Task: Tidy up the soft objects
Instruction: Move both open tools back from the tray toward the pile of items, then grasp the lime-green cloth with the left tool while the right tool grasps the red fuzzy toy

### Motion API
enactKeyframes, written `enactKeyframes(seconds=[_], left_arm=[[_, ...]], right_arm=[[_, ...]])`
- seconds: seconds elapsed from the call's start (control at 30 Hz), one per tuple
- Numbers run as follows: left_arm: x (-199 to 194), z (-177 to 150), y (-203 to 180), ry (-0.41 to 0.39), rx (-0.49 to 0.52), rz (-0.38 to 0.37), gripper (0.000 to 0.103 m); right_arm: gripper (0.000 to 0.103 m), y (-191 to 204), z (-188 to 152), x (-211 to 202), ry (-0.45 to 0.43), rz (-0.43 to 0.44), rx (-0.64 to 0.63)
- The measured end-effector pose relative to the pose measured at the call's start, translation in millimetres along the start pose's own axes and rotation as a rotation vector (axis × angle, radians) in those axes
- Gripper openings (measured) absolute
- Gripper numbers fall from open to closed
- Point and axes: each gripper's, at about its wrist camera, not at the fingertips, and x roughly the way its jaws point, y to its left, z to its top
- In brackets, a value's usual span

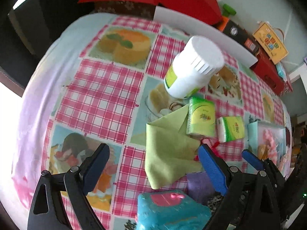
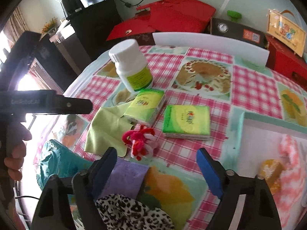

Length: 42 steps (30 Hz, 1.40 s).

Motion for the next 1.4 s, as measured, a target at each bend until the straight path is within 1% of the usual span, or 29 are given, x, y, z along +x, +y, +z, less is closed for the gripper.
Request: enactKeyframes(seconds=[0.03,0.1,0.13,0.17,0.23,0.27,0.3,0.33,0.37,0.4,0.43,0.47,0.5,0.57,0.6,0.63,0.67,0.7,0.73,0.77,0.97,1.17,1.3,1.4], left_arm=[[4.7,0.7,1.9,0.016,0.005,0.005,0.092],[11.0,2.4,5.1,0.039,0.014,0.012,0.085],[13.5,3.0,6.5,0.05,0.02,0.01,0.08],[17.3,3.7,7.9,0.064,0.023,0.006,0.08],[22.8,4.4,9.2,0.081,0.03,0.001,0.079],[24.9,4.5,8.6,0.085,0.039,0.0,0.074],[27.2,4.4,8.5,0.091,0.045,-0.004,0.072],[29.5,4.6,8.0,0.098,0.048,-0.011,0.069],[32.2,4.5,7.2,0.106,0.051,-0.019,0.069],[34.8,4.6,5.0,0.109,0.056,-0.022,0.069],[36.5,4.2,3.2,0.112,0.063,-0.022,0.066],[39.4,4.3,0.0,0.115,0.073,-0.022,0.059],[42.7,4.3,-3.1,0.122,0.08,-0.026,0.056],[44.8,4.1,-9.5,0.116,0.098,-0.021,0.054],[45.4,4.0,-11.8,0.115,0.102,-0.027,0.052],[46.4,5.2,-14.3,0.117,0.105,-0.033,0.047],[48.4,6.5,-17.4,0.118,0.112,-0.038,0.041],[50.0,7.1,-20.9,0.121,0.122,-0.042,0.039],[50.0,7.4,-22.0,0.121,0.127,-0.043,0.034],[50.9,7.4,-24.1,0.122,0.13,-0.047,0.028],[52.0,7.2,-29.2,0.111,0.142,-0.051,0.012],[47.3,4.2,-30.0,0.08,0.123,-0.052,0.006],[32.5,-5.4,-27.2,0.024,0.104,-0.04,0.005],[17.9,-10.5,-19.5,-0.018,0.08,-0.049,0.005]], right_arm=[[0.082,0.8,-0.1,3.0,0.004,0.002,-0.002],[0.08,2.1,-0.2,7.4,0.008,0.012,-0.006],[0.075,2.5,-0.2,10.0,0.012,0.022,-0.005],[0.07,2.8,-0.1,12.1,0.015,0.029,-0.004],[0.069,3.7,0.0,16.1,0.019,0.03,-0.001],[0.069,4.2,0.1,18.2,0.021,0.03,0.0],[0.069,4.5,0.4,19.7,0.022,0.032,0.001],[0.065,4.7,0.5,21.7,0.025,0.038,0.002],[0.059,4.9,0.5,23.1,0.027,0.042,0.002],[0.057,4.9,0.5,23.8,0.028,0.043,0.003],[0.057,4.8,0.7,25.9,0.031,0.042,0.004],[0.056,4.7,0.5,27.1,0.032,0.042,0.005],[0.055,4.7,0.3,27.7,0.033,0.045,0.006],[0.045,4.6,0.1,29.0,0.034,0.052,0.007],[0.045,4.4,0.0,28.9,0.034,0.054,0.007],[0.045,4.1,-0.1,29.2,0.033,0.056,0.008],[0.039,4.0,-0.2,29.4,0.032,0.059,0.009],[0.035,3.8,-0.4,29.3,0.034,0.062,0.01],[0.03,3.4,-0.7,29.5,0.035,0.065,0.011],[0.03,2.9,-1.0,29.8,0.036,0.067,0.012],[0.03,0.9,-1.2,28.6,0.036,0.075,0.018],[0.028,-2.3,-1.3,25.8,0.033,0.079,0.029],[0.027,-2.1,-0.2,21.2,0.022,0.093,0.032],[0.027,-1.4,1.5,17.6,0.014,0.099,0.033]])
